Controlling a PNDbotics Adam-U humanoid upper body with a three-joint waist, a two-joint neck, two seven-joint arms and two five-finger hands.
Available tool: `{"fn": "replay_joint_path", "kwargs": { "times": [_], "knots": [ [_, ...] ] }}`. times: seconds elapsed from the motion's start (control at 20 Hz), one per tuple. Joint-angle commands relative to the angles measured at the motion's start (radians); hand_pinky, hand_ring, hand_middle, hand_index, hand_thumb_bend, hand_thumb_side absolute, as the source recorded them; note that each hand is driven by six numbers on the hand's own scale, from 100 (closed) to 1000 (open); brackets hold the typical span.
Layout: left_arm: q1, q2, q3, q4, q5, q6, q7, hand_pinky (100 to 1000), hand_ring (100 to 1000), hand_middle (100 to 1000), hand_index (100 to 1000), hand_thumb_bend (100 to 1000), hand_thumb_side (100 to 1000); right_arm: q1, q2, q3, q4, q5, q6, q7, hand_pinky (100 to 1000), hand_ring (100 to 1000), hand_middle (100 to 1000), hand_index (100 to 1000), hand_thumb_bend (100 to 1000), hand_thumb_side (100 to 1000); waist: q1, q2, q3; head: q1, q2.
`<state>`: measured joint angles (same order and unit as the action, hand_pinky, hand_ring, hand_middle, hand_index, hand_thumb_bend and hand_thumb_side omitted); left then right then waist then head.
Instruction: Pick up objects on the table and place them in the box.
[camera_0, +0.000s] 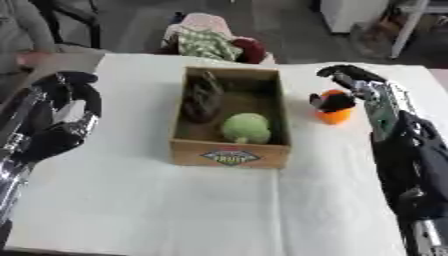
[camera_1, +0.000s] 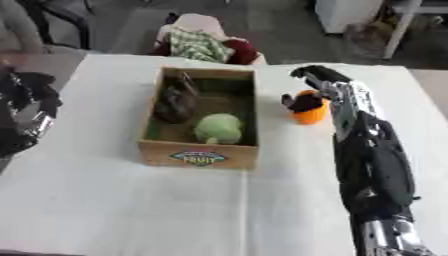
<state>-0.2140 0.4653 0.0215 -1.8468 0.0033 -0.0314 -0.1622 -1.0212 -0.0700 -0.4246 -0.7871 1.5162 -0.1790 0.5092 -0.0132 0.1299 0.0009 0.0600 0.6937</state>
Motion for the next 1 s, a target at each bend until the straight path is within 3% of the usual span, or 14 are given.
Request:
{"fn": "replay_joint_path", "kwargs": {
  "times": [0.05, 0.25, 0.4, 0.6, 0.7, 0.85, 1.0],
  "knots": [
    [-0.007, 0.017, 0.008, -0.014, -0.004, -0.005, 0.0, 799, 603, 555, 758, 154, 192, -0.018, -0.025, 0.003, 0.0, 0.055, 0.016, 0.036, 858, 930, 923, 950, 241, 483, 0.006, -0.013, 0.001, 0.003, -0.007],
    [-0.007, 0.018, 0.008, -0.014, -0.004, -0.005, -0.001, 799, 603, 555, 758, 153, 193, -0.016, -0.029, 0.002, 0.015, 0.121, 0.036, 0.087, 847, 920, 919, 947, 324, 538, 0.005, -0.014, 0.0, 0.003, -0.006],
    [-0.007, 0.018, 0.007, -0.013, -0.004, -0.005, -0.002, 799, 603, 555, 758, 152, 193, -0.013, -0.03, -0.002, 0.019, 0.155, 0.044, 0.111, 782, 849, 884, 915, 312, 540, 0.005, -0.014, -0.001, 0.004, -0.007],
    [-0.006, 0.018, 0.007, -0.013, -0.004, -0.005, -0.002, 799, 603, 555, 758, 152, 193, -0.011, -0.026, -0.009, -0.003, 0.183, 0.058, 0.072, 535, 573, 821, 842, 100, 467, 0.006, -0.014, -0.003, 0.005, -0.007],
    [-0.006, 0.018, 0.008, -0.013, -0.004, -0.005, -0.001, 799, 603, 555, 758, 151, 192, -0.01, -0.023, -0.012, -0.014, 0.188, 0.061, 0.036, 409, 472, 789, 806, 100, 377, 0.007, -0.014, -0.003, 0.005, -0.008],
    [-0.005, 0.018, 0.008, -0.014, -0.004, -0.005, -0.001, 799, 603, 555, 758, 147, 191, -0.01, -0.018, -0.018, -0.034, 0.166, 0.061, -0.037, 295, 359, 722, 745, 100, 270, 0.008, -0.015, -0.005, 0.006, -0.007],
    [-0.005, 0.017, 0.009, -0.014, -0.004, -0.004, 0.0, 799, 603, 556, 758, 146, 192, -0.012, -0.016, -0.015, -0.047, 0.127, 0.052, -0.099, 231, 296, 670, 719, 100, 237, 0.009, -0.016, -0.006, 0.007, -0.008]
  ]
}}
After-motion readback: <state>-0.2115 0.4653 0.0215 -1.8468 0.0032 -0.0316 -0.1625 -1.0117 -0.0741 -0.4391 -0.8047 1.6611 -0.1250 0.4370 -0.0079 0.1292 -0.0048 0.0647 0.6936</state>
